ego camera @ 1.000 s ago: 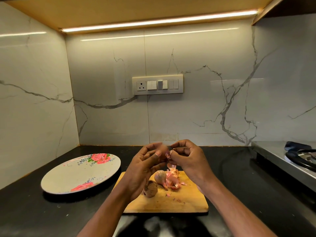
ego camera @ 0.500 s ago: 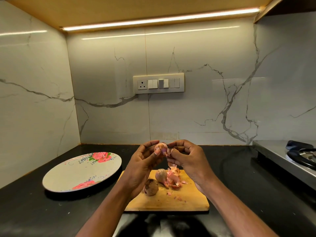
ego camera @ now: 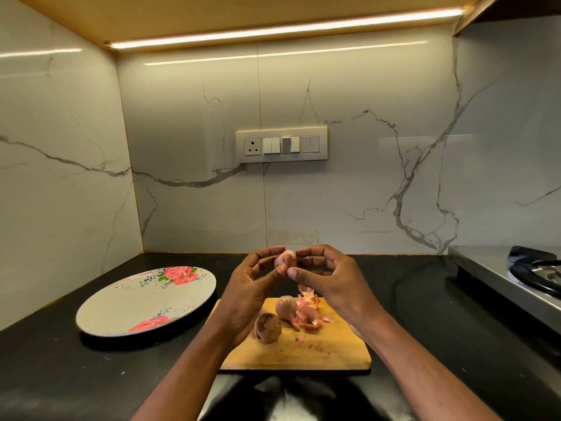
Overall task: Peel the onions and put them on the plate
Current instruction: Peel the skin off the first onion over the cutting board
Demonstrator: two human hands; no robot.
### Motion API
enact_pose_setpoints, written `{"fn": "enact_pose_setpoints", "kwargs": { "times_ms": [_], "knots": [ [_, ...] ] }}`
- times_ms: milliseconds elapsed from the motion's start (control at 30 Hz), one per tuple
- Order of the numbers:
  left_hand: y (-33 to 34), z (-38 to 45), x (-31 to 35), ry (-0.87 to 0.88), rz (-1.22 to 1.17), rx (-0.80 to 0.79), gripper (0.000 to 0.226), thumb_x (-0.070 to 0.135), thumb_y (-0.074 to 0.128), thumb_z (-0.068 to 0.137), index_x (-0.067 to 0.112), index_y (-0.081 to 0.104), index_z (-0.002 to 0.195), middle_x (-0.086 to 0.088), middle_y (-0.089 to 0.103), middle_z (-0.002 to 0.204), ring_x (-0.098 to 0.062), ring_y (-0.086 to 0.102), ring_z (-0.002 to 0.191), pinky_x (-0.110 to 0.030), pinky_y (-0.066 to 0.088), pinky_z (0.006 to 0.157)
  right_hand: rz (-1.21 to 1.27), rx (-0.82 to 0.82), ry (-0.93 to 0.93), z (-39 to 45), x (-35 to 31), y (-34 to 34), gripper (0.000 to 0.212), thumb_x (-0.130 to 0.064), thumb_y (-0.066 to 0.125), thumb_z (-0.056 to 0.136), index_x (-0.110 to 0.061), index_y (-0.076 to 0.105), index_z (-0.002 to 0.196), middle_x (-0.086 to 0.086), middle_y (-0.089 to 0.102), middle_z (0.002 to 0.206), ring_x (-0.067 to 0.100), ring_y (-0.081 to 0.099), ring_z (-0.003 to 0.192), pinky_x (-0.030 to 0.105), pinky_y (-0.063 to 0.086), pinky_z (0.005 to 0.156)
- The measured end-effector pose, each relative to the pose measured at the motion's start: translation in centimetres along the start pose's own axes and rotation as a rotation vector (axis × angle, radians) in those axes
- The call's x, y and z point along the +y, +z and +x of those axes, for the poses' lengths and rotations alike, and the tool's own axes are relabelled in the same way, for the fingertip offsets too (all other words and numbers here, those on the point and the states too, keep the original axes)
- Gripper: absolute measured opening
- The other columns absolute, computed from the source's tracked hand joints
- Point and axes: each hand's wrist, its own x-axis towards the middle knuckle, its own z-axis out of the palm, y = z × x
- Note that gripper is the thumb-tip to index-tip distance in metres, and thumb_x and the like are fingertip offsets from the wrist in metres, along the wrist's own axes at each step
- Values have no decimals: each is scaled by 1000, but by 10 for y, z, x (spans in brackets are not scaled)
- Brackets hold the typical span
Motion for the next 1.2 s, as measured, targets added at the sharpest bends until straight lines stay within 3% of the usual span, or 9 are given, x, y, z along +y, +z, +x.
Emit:
{"fn": "enact_pose_setpoints", "kwargs": {
  "times_ms": [200,333,500,667,800,1200],
  "knots": [
    [0,0,0,-15,-3,10,47,32,79,70,28,70,116,-1,68,125,-22,59,125,-50,42,113,-5,37,-7,1,3,-2,27,-23,84,79,-22,73,103,-5,76,97,10,72,96,30,60,81],
    [2,0,1,-12,-28,15,51,33,79,67,26,69,117,-3,67,126,-22,60,124,-47,44,112,96,31,12,1,1,-2,17,-18,79,83,-17,75,100,1,76,93,16,73,94,30,61,80],
    [2,-1,3,-31,-118,-35,46,18,70,78,17,63,124,-8,69,122,-27,69,110,-35,58,91,179,34,32,1,-1,-2,20,-16,77,83,-13,75,103,3,77,95,17,75,93,29,61,79],
    [5,-2,4,-32,-66,-16,37,23,67,87,18,62,123,-4,74,113,-23,71,106,-33,58,86,37,64,-32,1,2,-1,16,-16,75,87,-17,76,103,-1,78,92,13,74,89,28,61,78],
    [5,-1,3,-8,-54,53,46,32,73,75,17,62,117,-8,73,111,-22,72,103,-30,57,84,-75,70,-84,1,4,3,15,-16,72,91,-18,76,106,-4,77,95,9,74,88,27,61,77],
    [5,-2,7,-47,-330,-17,37,17,64,82,10,61,119,-12,74,110,-27,72,103,-30,61,84,-76,211,-65,8,9,-5,16,-11,65,95,-14,73,109,2,74,97,8,74,83,26,62,77]
  ]
}}
